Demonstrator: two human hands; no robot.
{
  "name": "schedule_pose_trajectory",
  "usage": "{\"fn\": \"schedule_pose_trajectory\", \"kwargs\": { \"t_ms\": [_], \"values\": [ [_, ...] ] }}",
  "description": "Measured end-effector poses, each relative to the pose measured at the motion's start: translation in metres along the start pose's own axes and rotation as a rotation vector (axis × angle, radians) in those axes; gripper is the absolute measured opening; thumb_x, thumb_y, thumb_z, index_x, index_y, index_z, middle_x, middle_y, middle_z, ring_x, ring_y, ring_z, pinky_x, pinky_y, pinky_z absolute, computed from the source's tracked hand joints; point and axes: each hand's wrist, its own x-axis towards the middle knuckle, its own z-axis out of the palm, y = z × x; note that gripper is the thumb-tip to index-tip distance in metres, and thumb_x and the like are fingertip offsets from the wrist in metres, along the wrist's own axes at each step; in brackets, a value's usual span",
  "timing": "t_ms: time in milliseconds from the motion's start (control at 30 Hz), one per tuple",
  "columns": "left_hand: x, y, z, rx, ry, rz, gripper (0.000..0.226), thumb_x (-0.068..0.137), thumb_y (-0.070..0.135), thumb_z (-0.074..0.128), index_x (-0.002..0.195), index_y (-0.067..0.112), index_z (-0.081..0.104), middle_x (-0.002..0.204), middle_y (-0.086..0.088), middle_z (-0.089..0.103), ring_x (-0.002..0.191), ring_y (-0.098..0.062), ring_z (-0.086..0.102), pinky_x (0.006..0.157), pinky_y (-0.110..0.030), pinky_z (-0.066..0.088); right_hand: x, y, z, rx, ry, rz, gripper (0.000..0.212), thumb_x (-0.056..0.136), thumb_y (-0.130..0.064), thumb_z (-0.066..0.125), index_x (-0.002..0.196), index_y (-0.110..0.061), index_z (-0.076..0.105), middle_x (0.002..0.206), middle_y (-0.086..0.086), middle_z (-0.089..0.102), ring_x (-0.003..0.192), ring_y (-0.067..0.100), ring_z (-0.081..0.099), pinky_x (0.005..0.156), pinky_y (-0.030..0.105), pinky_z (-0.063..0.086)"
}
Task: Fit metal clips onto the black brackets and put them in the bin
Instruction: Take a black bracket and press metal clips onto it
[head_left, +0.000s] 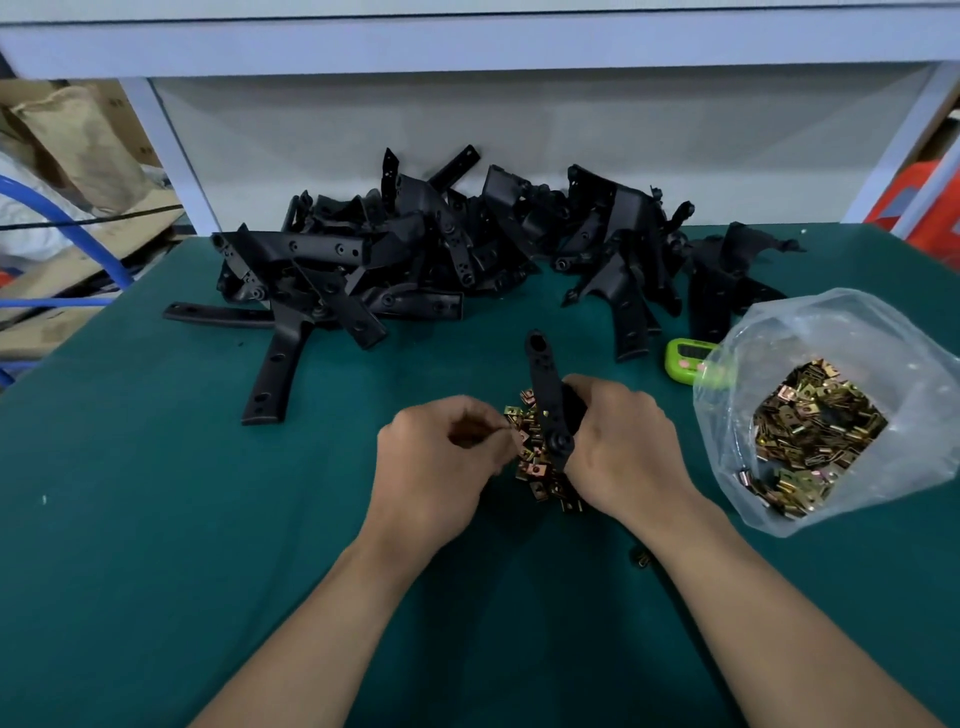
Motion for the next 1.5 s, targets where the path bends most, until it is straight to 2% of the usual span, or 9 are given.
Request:
{"fn": "schedule_pose_trajectory", "kwargs": {
  "t_ms": [133, 267, 400, 600, 767, 967, 1133, 1333, 1500],
  "values": [
    [-0.005, 0.005, -0.008, -0.255, -0.038, -0.093, 0.022, 0.091, 0.009, 0.074, 0.084, 0.029, 0.081, 0.068, -0.004, 0.074, 0.056, -0.016, 0.065, 0.055, -0.024, 0.053, 0.001, 0.000, 0.000, -0.073, 0.023, -0.018, 0.018, 0.083, -0.033, 0.065, 0.073, -0.027, 0.051, 0.056, -0.007, 0.057, 0.053, 0.013, 0.050, 0.052, 0.032, 0.038],
    [-0.008, 0.011, -0.011, -0.509, -0.056, -0.195, 0.020, 0.097, 0.009, 0.066, 0.084, 0.013, 0.080, 0.078, -0.013, 0.077, 0.062, -0.018, 0.071, 0.054, -0.023, 0.055, 0.001, -0.005, 0.000, -0.112, 0.103, -0.047, 0.030, 0.087, -0.052, 0.067, 0.079, -0.027, 0.052, 0.059, -0.008, 0.057, 0.055, 0.017, 0.049, 0.054, 0.034, 0.035],
    [-0.008, 0.016, -0.012, -0.652, -0.081, -0.278, 0.011, 0.102, 0.013, 0.060, 0.096, 0.009, 0.069, 0.087, -0.013, 0.079, 0.074, -0.017, 0.075, 0.059, -0.023, 0.057, 0.001, -0.006, 0.000, -0.154, 0.126, -0.080, 0.035, 0.086, -0.053, 0.070, 0.075, -0.030, 0.046, 0.058, -0.010, 0.051, 0.053, 0.017, 0.044, 0.051, 0.032, 0.029],
    [-0.010, 0.019, -0.014, -0.634, -0.135, -0.305, 0.017, 0.100, 0.010, 0.057, 0.089, 0.014, 0.068, 0.084, -0.006, 0.078, 0.078, -0.018, 0.075, 0.064, -0.023, 0.059, -0.001, -0.007, -0.002, -0.235, 0.098, -0.098, 0.037, 0.082, -0.041, 0.074, 0.072, -0.029, 0.041, 0.054, -0.009, 0.046, 0.051, 0.016, 0.041, 0.047, 0.029, 0.022],
    [-0.011, 0.021, -0.017, -0.600, -0.189, -0.272, 0.024, 0.098, 0.021, 0.063, 0.078, 0.024, 0.078, 0.096, -0.007, 0.079, 0.087, -0.017, 0.076, 0.061, -0.017, 0.054, -0.002, -0.006, -0.005, -0.286, 0.093, -0.087, 0.031, 0.080, -0.028, 0.074, 0.072, -0.026, 0.044, 0.053, -0.009, 0.046, 0.050, 0.016, 0.044, 0.047, 0.027, 0.018],
    [-0.011, 0.021, -0.018, -0.661, -0.145, -0.257, 0.019, 0.095, 0.020, 0.068, 0.079, 0.019, 0.079, 0.088, -0.008, 0.077, 0.076, -0.013, 0.072, 0.062, -0.018, 0.054, -0.003, -0.009, -0.006, -0.352, 0.074, -0.093, 0.027, 0.078, -0.021, 0.071, 0.074, -0.028, 0.045, 0.055, -0.008, 0.047, 0.049, 0.015, 0.038, 0.046, 0.027, 0.016],
    [-0.011, 0.022, -0.017, -0.656, -0.106, -0.247, 0.022, 0.096, 0.018, 0.067, 0.077, 0.020, 0.078, 0.084, -0.007, 0.075, 0.068, -0.011, 0.067, 0.059, -0.017, 0.052, -0.004, -0.013, -0.006, -0.425, 0.056, -0.105, 0.021, 0.074, -0.023, 0.073, 0.081, -0.028, 0.054, 0.058, -0.009, 0.049, 0.053, 0.022, 0.043, 0.046, 0.028, 0.019],
    [-0.011, 0.023, -0.018, -0.683, -0.072, -0.253, 0.018, 0.096, 0.015, 0.066, 0.080, 0.015, 0.076, 0.082, -0.007, 0.075, 0.066, -0.010, 0.067, 0.058, -0.017, 0.052, -0.006, -0.015, -0.007, -0.420, 0.050, -0.106, 0.024, 0.074, -0.023, 0.075, 0.078, -0.029, 0.052, 0.054, -0.011, 0.043, 0.048, 0.016, 0.035, 0.044, 0.026, 0.017],
    [-0.012, 0.024, -0.015, -0.655, -0.038, -0.247, 0.014, 0.097, 0.015, 0.065, 0.087, 0.010, 0.073, 0.082, -0.007, 0.076, 0.067, -0.010, 0.069, 0.055, -0.018, 0.052, -0.007, -0.021, -0.009, -0.460, 0.021, -0.118, 0.033, 0.074, -0.017, 0.072, 0.074, -0.032, 0.042, 0.052, -0.010, 0.037, 0.045, 0.008, 0.027, 0.044, 0.026, 0.016]
  ]
}}
